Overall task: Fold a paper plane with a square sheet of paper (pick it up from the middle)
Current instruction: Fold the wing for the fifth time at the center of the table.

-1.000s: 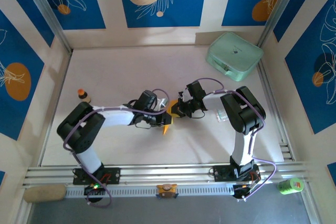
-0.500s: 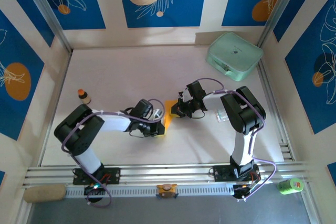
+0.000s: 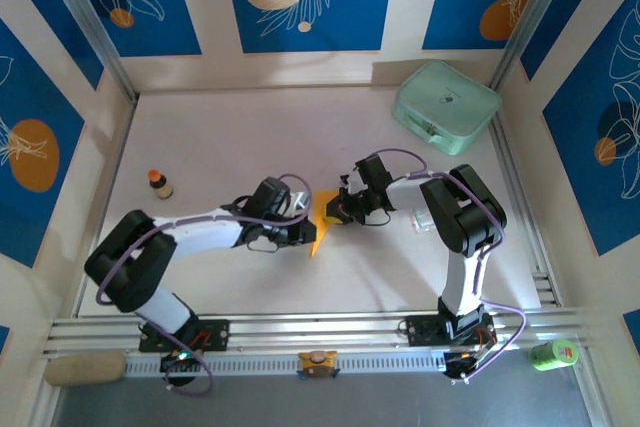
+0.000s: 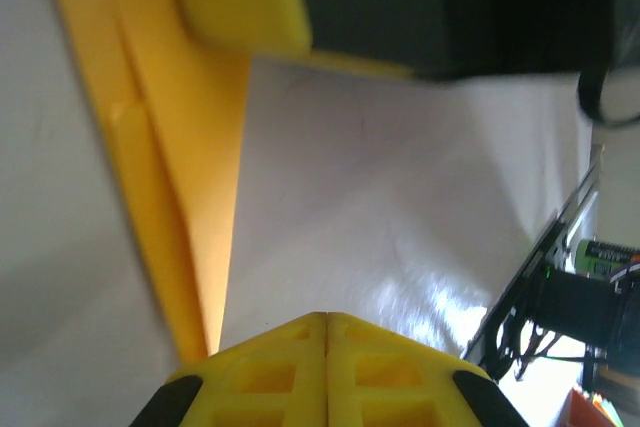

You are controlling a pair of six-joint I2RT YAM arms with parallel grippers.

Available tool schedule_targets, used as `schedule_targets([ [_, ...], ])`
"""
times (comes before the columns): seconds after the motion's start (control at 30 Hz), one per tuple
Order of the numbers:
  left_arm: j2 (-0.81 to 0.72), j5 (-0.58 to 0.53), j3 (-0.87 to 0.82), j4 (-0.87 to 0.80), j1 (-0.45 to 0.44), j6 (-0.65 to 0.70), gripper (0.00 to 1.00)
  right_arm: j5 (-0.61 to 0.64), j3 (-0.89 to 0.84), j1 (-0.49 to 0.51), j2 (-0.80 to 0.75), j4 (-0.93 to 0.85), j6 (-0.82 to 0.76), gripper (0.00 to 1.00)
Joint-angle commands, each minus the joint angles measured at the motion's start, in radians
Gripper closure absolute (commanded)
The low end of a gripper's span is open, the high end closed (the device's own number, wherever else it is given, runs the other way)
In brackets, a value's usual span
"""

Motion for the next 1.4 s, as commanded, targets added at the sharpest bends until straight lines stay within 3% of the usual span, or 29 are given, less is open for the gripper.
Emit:
schedule_targets([
  [0.0, 0.094, -0.014, 0.074, 0.046, 0.013, 0.004, 0.91, 0.075, -0.040, -0.013, 0.014, -0.082, 0.015, 0.97],
  [0.33, 0.241, -0.092, 0.140, 0.036, 0.030, 0.040, 0.87, 0.064, -0.051, -0.014, -0.001, -0.060, 0.023, 0.97],
  [0.47, 0.241, -0.090, 0.061, 0.034, 0.030, 0.025, 0.97, 0.055, -0.066, -0.023, -0.041, -0.032, 0.027, 0.96],
  [0.83, 0.256, 0.129, -0.021, -0.030, 0.027, 0.153, 1.00, 0.089, -0.148, -0.094, -0.305, -0.066, -0.042, 0.94],
  [1.07, 0.239, 0.128, 0.005, -0.051, 0.027, 0.161, 1.00, 0.086, -0.188, -0.009, -0.348, -0.060, -0.090, 0.94],
  [1.37, 0.234, 0.103, -0.005, -0.032, 0.025, 0.128, 1.00, 0.131, -0.163, 0.065, -0.257, -0.069, -0.102, 0.95],
])
